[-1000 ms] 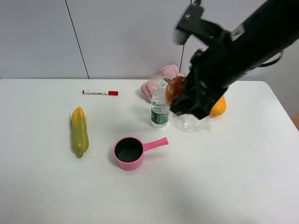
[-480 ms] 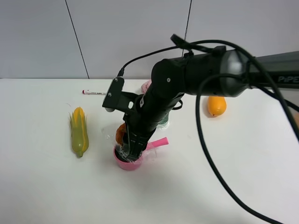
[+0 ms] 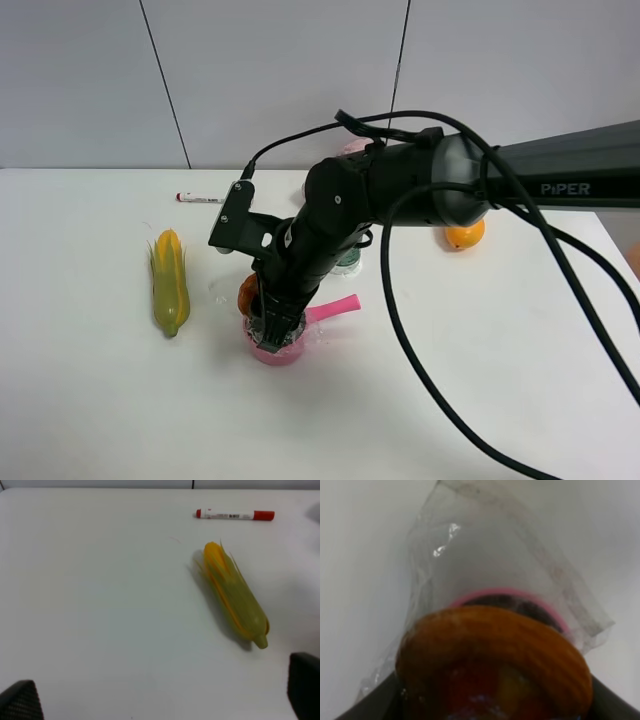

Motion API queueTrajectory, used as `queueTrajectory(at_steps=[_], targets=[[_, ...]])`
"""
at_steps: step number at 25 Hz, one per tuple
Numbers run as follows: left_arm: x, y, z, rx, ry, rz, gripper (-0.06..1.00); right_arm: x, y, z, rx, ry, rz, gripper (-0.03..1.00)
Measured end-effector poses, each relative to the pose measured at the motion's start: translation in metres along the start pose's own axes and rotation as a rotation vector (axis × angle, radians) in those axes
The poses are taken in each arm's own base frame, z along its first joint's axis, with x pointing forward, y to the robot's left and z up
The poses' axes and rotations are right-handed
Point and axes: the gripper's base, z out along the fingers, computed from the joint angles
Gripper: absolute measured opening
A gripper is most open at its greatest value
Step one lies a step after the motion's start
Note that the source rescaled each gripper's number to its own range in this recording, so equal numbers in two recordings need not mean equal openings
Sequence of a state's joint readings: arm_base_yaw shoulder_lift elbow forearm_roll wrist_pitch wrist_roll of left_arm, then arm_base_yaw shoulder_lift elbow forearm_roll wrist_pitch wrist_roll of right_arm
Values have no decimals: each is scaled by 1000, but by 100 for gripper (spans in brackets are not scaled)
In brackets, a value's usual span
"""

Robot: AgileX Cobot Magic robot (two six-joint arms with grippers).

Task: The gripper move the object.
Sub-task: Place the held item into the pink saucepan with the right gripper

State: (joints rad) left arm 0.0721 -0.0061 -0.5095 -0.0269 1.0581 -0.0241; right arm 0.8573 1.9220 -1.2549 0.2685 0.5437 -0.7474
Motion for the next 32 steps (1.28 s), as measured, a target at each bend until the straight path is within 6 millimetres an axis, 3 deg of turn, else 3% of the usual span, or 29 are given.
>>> queueTrajectory(at_steps=[11, 25, 26, 29, 30, 32], targets=[[0, 0, 0, 0, 0, 0, 100, 7, 0, 25, -14, 23, 62, 0], [0, 0, 0, 0, 0, 0, 100, 6, 0, 24, -15, 16, 104, 1], [0, 0, 0, 0, 0, 0, 100, 5, 0, 22, -13, 12, 118, 10], [0, 0, 0, 0, 0, 0, 100, 3, 0, 17, -5, -3, 171, 68], [0, 0, 0, 0, 0, 0, 100, 2, -1, 15, -3, -5, 182, 81], [0, 0, 0, 0, 0, 0, 100, 2, -1, 13, 0, -7, 187, 93]])
